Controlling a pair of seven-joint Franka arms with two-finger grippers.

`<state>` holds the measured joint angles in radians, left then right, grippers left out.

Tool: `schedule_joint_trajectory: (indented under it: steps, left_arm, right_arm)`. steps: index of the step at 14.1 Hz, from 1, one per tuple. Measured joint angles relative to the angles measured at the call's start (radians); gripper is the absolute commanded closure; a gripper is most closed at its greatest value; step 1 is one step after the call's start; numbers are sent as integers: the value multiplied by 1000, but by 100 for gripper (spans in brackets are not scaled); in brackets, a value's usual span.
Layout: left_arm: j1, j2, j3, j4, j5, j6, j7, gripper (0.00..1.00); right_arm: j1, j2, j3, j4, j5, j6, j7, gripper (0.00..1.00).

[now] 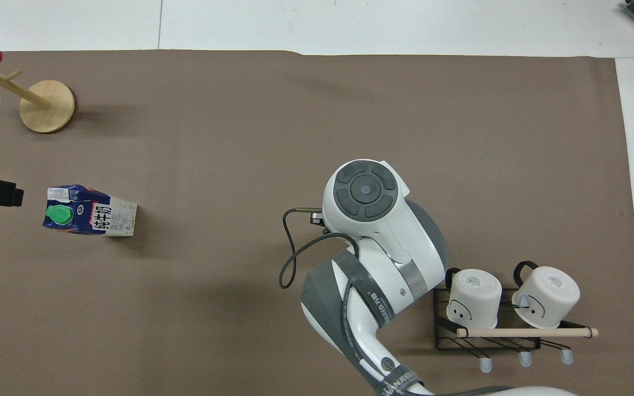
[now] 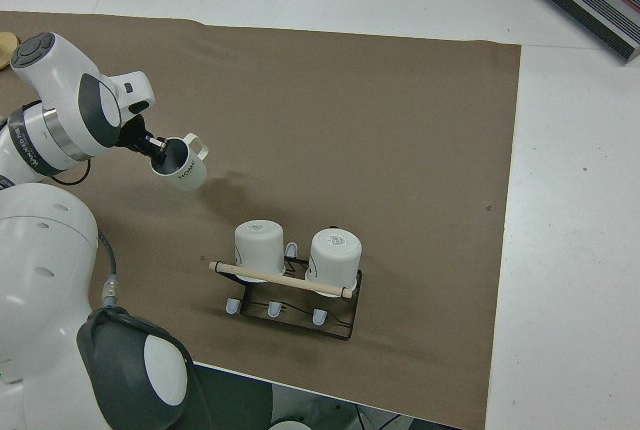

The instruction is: Place cup and milk on table

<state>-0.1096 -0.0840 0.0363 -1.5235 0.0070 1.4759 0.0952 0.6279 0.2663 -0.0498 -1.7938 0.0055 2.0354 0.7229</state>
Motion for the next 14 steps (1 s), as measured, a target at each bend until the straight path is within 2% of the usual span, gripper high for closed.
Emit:
schedule_joint_trajectory:
  steps: [8,14]
  left_arm:
    - [0,0,0,-1,0,0,0,0]
    - [0,-1,0,-8,0,0,0,0]
  right_arm:
    - [22,21,-1,-84,0,123,21,100]
    - [21,20,-2,-98,0,152,36,100]
